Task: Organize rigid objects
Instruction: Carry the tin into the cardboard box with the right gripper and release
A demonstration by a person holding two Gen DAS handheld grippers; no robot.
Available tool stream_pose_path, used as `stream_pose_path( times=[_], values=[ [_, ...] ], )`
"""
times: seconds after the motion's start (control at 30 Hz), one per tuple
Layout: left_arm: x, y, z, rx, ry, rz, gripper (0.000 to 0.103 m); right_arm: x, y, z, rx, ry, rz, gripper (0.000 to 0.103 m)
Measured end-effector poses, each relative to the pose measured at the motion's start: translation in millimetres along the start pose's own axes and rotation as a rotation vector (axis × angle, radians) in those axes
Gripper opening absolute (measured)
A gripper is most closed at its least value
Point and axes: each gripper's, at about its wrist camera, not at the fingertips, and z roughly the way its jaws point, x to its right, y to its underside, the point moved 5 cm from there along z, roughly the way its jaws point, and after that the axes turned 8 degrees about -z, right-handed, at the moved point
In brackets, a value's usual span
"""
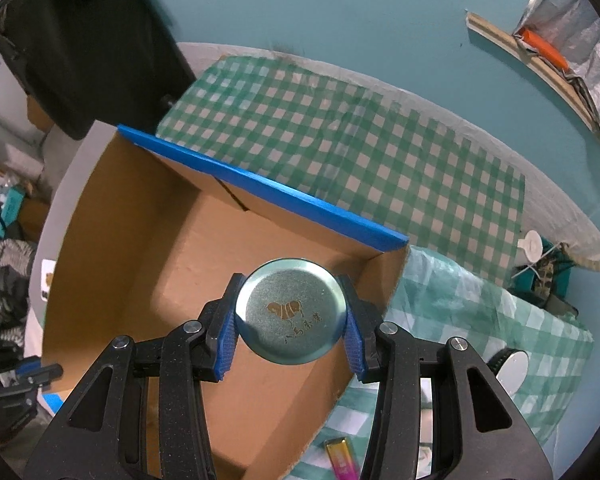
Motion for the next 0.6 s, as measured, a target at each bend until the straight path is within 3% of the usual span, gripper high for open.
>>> stream_pose_path(
  times=[0.33, 0.6],
  values=[
    [-2, -2, -3, 0.002, 0.007, 0.011, 0.006, 2, 1, 4, 0.002, 0.015, 0.012, 0.044],
    [0, -3, -7, 0.001, -0.002, 0.014, 0.006, 6, 0, -20, 0.048, 0.000, 0.035, 0.049]
  ],
)
